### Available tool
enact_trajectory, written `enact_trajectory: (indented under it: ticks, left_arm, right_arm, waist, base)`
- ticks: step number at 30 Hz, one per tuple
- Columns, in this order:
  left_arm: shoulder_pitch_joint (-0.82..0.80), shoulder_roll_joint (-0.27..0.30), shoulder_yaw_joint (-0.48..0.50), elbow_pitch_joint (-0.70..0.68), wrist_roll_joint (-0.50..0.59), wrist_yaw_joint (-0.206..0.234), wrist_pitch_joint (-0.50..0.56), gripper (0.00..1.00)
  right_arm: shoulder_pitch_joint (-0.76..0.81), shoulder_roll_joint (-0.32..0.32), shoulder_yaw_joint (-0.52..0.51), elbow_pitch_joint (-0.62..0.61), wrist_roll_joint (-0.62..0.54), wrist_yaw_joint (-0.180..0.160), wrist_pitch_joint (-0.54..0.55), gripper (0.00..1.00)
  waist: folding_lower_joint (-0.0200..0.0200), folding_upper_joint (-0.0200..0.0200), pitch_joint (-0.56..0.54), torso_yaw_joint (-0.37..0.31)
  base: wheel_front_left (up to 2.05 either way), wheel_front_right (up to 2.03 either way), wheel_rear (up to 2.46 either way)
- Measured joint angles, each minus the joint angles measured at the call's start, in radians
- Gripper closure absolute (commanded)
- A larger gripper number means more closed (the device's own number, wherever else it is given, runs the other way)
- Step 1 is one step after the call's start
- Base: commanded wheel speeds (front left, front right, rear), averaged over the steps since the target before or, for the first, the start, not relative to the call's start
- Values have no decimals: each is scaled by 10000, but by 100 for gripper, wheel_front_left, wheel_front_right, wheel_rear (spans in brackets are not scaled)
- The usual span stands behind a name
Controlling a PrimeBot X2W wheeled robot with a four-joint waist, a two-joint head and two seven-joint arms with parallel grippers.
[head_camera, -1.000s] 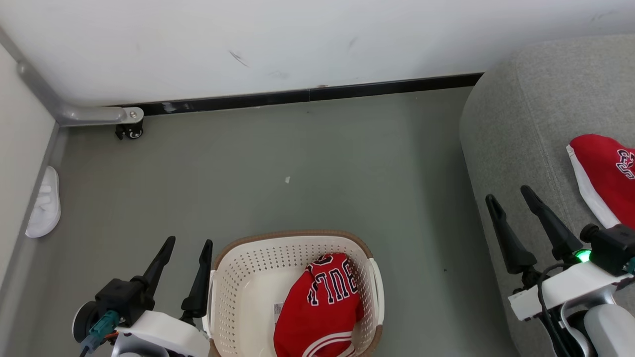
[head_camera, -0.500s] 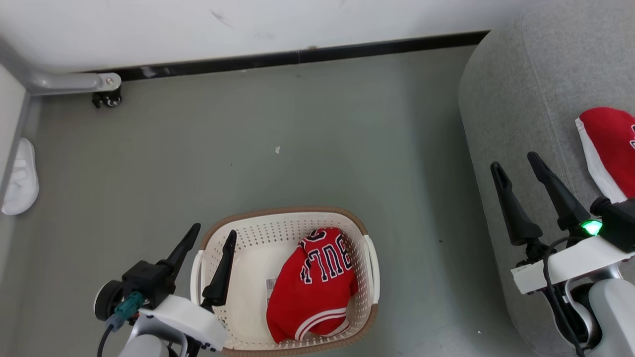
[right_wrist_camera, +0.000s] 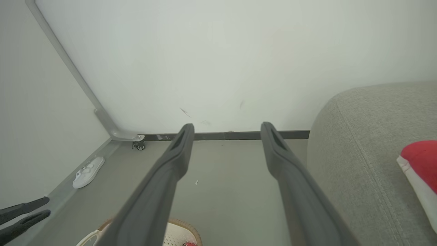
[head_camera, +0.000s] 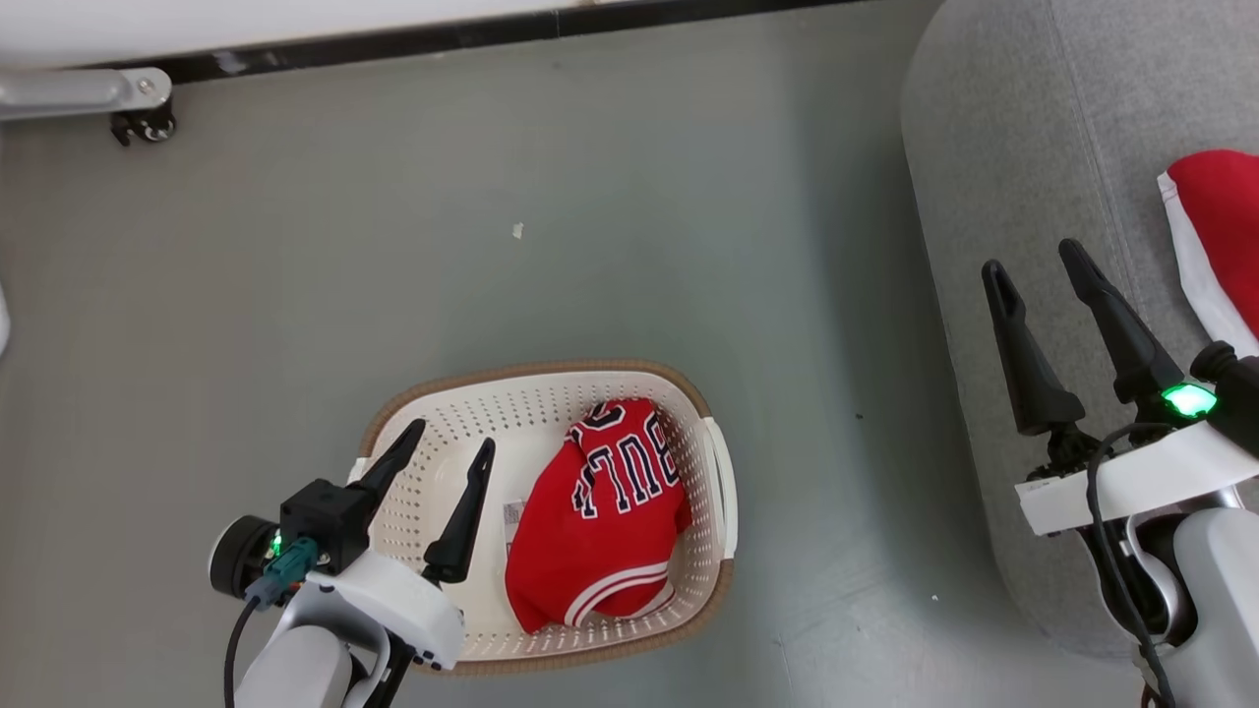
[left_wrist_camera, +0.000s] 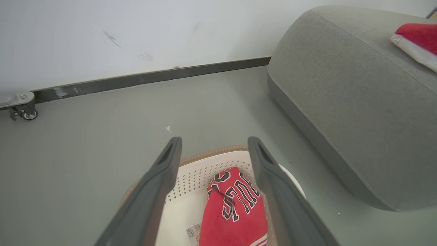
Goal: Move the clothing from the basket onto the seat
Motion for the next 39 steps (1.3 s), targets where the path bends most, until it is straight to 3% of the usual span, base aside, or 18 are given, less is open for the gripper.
enact_trajectory:
  ticks: [39]
  left_arm:
    - [-3153,-201,-997,3561,662,-380,886,0]
  right_arm:
    - [-2135,539,-52,-892,-249,0,-25,0]
  waist:
    - [1,0,3106,-1337]
  base:
    - [0,0,0]
